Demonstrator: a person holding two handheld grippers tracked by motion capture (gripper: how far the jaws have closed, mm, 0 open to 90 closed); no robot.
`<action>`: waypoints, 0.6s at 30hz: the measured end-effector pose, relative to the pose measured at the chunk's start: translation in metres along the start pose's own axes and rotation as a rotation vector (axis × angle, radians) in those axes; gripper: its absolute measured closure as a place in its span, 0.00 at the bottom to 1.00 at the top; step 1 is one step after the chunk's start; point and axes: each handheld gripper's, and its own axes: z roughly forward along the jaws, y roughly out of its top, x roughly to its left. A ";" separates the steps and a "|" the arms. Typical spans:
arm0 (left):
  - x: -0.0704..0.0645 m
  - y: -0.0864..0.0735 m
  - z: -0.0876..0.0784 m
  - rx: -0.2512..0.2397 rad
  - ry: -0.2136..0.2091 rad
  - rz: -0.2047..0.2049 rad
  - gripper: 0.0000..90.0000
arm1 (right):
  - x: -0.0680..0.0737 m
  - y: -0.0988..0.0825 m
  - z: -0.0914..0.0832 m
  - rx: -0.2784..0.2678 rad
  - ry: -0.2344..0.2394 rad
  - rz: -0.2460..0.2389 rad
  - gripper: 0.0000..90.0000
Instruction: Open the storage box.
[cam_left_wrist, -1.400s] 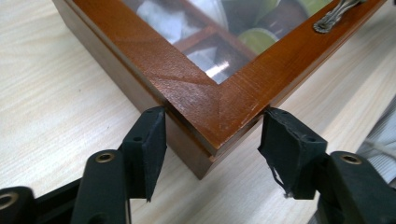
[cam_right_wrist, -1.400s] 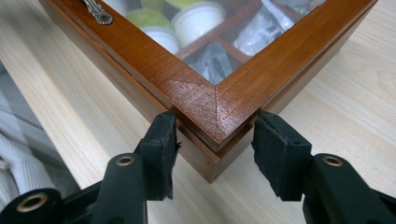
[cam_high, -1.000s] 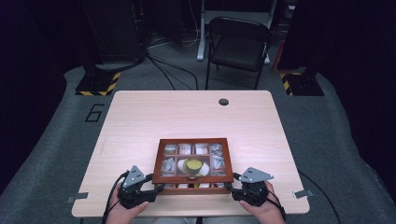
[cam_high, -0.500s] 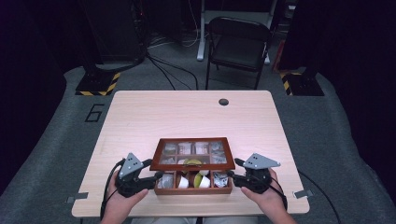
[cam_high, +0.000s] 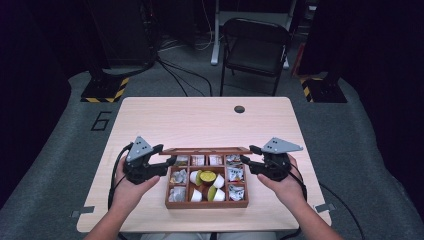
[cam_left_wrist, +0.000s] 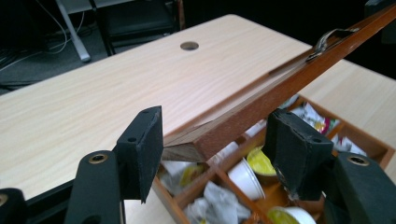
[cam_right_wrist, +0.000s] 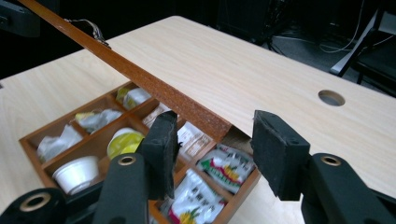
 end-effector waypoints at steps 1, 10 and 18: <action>0.000 0.000 0.000 0.000 0.000 0.000 0.42 | 0.000 0.000 0.000 0.000 0.000 0.000 0.56; 0.011 0.020 0.012 -0.044 0.011 0.013 0.44 | -0.014 0.021 0.012 -0.014 -0.016 -0.004 0.59; 0.026 0.027 0.025 -0.071 0.009 -0.042 0.44 | -0.028 0.033 0.025 -0.032 -0.003 0.050 0.59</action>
